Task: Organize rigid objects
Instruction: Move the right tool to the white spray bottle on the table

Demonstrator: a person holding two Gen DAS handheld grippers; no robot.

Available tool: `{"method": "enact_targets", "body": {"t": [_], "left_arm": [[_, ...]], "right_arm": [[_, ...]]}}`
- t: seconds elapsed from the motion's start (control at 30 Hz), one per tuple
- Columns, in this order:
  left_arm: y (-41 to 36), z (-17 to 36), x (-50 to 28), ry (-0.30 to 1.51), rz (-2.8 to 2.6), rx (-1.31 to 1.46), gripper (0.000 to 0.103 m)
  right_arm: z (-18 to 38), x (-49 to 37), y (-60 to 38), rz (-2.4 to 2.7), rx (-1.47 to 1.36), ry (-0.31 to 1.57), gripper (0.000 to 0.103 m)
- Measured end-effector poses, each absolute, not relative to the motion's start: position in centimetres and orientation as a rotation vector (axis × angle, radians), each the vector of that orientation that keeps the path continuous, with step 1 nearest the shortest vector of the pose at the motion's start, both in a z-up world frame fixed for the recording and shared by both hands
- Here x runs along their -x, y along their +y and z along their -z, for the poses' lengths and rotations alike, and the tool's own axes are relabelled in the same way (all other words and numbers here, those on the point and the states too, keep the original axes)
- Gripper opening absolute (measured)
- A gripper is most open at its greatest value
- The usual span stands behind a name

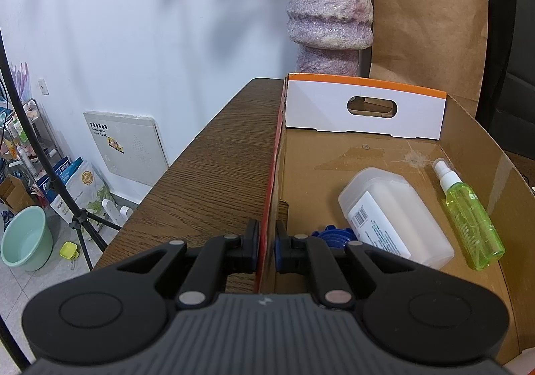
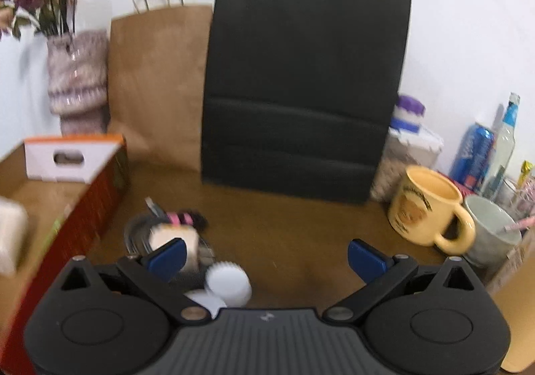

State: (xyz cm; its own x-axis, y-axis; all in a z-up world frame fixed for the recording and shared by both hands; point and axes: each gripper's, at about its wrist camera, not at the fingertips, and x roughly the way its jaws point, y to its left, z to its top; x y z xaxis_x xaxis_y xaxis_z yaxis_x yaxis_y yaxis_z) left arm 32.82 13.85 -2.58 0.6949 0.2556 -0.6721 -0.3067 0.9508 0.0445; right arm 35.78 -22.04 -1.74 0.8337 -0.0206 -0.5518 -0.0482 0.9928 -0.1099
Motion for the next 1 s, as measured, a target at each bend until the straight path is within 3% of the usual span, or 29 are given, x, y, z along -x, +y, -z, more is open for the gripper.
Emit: {"method": "enact_targets", "body": {"t": [0.43,1.0], "left_arm": [[13.9,2.6,-32.9,0.738,-0.315,0.074,0.010],[13.9,2.6,-32.8,0.738,-0.315,0.074,0.010]], "right_arm": [[3.9,-30.3,-24.3,-0.196,0.125,0.606,0.103],[5.8,-31.4,-24.0,-0.336,0.133,0.635,0.103]]}}
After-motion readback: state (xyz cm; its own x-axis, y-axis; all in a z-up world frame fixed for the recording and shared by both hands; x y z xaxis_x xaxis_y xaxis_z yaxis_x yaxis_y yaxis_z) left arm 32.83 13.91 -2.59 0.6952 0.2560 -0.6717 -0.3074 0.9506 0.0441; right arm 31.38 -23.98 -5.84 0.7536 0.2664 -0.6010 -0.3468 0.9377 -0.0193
